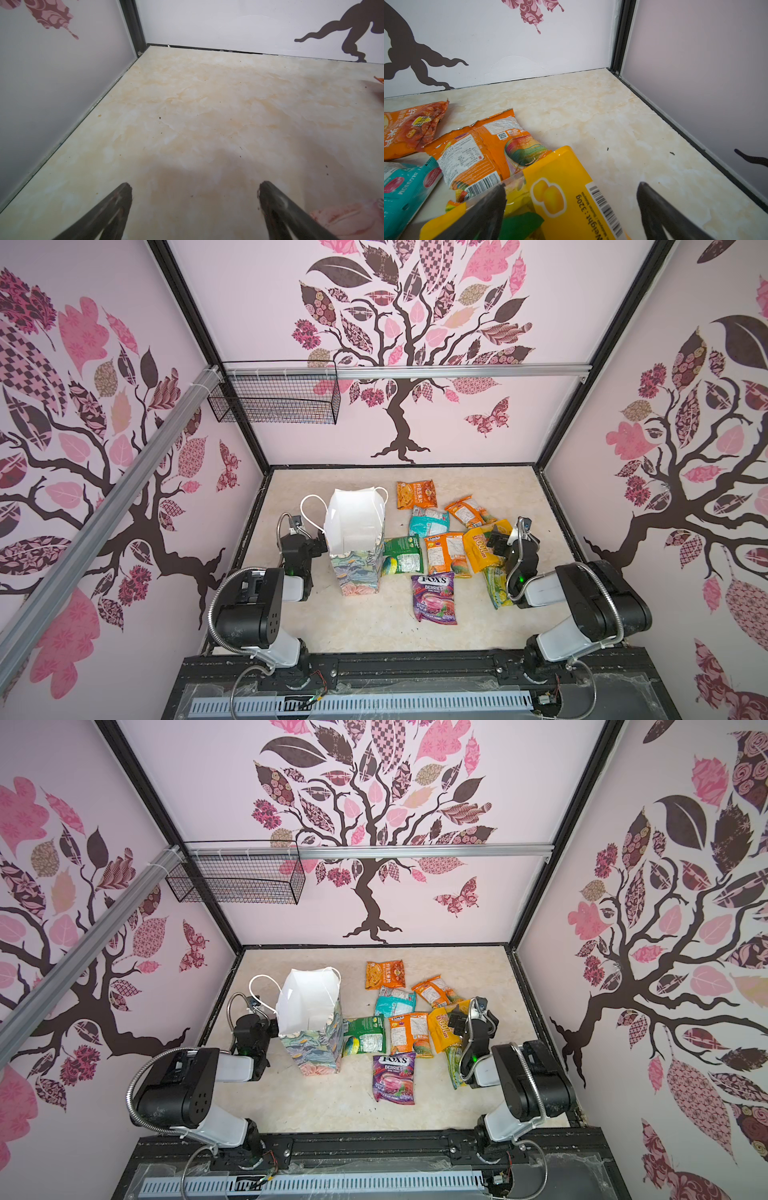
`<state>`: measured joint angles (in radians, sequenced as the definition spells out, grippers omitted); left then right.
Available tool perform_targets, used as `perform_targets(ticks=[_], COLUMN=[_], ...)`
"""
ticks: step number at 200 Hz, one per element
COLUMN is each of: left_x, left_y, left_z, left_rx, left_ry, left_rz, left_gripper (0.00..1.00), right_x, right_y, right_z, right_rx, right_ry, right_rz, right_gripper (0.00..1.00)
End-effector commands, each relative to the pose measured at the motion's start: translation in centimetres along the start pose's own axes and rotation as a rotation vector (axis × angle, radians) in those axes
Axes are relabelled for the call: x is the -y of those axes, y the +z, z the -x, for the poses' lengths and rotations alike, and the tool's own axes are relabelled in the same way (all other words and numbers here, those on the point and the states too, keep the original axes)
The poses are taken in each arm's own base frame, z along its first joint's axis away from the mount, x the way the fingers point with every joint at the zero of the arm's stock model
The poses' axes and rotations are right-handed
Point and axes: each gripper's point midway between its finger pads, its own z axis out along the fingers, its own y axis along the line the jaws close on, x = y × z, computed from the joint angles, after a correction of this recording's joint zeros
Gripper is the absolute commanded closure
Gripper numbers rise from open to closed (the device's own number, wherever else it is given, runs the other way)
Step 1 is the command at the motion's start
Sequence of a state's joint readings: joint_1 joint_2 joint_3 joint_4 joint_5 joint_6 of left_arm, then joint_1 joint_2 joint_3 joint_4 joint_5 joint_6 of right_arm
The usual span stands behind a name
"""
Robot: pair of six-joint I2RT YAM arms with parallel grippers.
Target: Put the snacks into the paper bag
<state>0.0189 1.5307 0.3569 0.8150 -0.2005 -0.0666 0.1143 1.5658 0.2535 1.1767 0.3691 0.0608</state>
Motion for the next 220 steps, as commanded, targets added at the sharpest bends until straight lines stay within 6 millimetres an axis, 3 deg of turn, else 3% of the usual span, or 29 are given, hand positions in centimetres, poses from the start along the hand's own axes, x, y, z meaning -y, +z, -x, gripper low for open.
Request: perform_targets(ticks=[1,31,54,77,102,130,162,172,194,220], left_x=[-1.5,-5.0,-5.7,-6.6,-6.6,-5.3,-3.6,-3.0,-2.5,-1.1], left_y=[-0.8,-3.3,-6.3,-10.0,-13.7,-17.5,-20.7,-21.5,-23.5,-25.3], left_z=[3.4,5.9,8.4,11.1,12.7,13.0,11.1,10.6,10.3,10.5], left_rx=[0.057,0.007,-0.048,-0.083,-0.140,-0.240,-0.392,-0.428,-0.462,-0.470], left_ry=[-0.051,-0.213,-0.303,-0.323,-0.338,-0.319,-0.293,-0.286,-0.272,-0.293], left_rz=[0.089,0.299,0.331,0.351,0.294,0.180,0.076,0.033,-0.010,-0.105], left_gripper=[0.02,0.02,0.02,0.02,0.02,0.02,0.02,0.02,0.02,0.02], right_x=[0.5,0.5,-0.2,-1.3,-5.6,-10.4,-14.8,-15.1,-13.9,-12.0], right_y=[0.4,-0.1,0.0,1.3,1.3,-2.7,-11.5,-13.8,-17.7,-19.9], right_z=[1.3,1.6,2.2,4.9,9.6,11.3,12.0,11.9,10.4,6.7], right_rx=[0.027,0.050,0.051,-0.017,-0.136,-0.315,-0.396,-0.431,-0.569,-0.734], right_ry=[0.030,0.028,0.007,-0.020,0.076,0.181,0.052,0.071,0.149,0.131], right_rz=[-0.035,-0.023,0.006,0.009,0.196,0.441,0.619,0.669,0.704,0.664], right_gripper=[0.00,0.00,0.01,0.00,0.00,0.00,0.00,0.01,0.03,0.06])
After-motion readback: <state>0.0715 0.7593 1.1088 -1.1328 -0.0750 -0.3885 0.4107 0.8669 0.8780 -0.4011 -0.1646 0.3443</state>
